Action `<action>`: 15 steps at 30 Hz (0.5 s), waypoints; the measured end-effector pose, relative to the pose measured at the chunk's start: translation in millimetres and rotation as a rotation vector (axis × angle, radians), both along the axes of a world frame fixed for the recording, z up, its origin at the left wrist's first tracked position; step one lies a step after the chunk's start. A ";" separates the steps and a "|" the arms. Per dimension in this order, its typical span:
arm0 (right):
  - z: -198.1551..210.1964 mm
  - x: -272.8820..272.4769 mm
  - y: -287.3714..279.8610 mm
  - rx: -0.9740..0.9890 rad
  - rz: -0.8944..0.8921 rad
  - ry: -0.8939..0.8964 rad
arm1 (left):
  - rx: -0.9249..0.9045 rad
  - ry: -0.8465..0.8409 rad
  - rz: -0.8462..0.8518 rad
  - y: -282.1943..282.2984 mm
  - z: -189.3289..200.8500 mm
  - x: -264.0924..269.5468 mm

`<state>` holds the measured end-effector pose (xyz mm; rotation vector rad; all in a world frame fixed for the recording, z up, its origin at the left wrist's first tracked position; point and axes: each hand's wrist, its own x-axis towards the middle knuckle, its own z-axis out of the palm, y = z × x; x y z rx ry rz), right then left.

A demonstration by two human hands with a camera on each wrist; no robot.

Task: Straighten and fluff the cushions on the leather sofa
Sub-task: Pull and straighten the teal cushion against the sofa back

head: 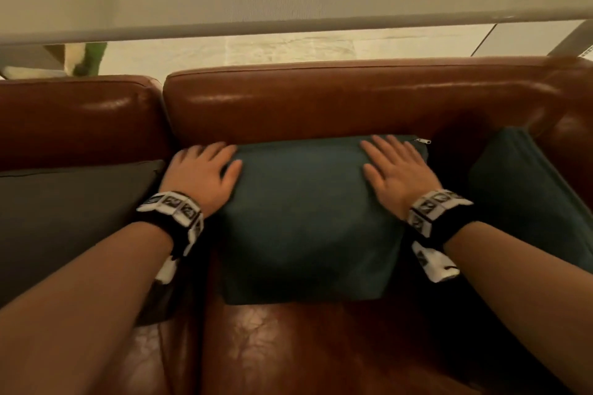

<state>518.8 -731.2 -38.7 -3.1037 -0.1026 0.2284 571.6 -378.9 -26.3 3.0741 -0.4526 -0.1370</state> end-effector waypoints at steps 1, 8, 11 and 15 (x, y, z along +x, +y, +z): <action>-1.8 -4.4 -22.2 -0.007 -0.104 0.016 | -0.073 0.034 0.093 13.9 2.2 -3.0; 7.9 -19.7 -35.6 0.783 -0.853 -0.005 | -0.839 0.176 0.831 -2.1 4.1 -52.8; 13.7 -17.4 -16.3 0.797 -1.013 -0.083 | -1.039 0.143 0.936 -3.5 -1.3 -46.6; 39.0 -23.7 -10.4 0.681 -0.949 -0.171 | -1.040 0.002 0.795 8.7 7.2 -53.9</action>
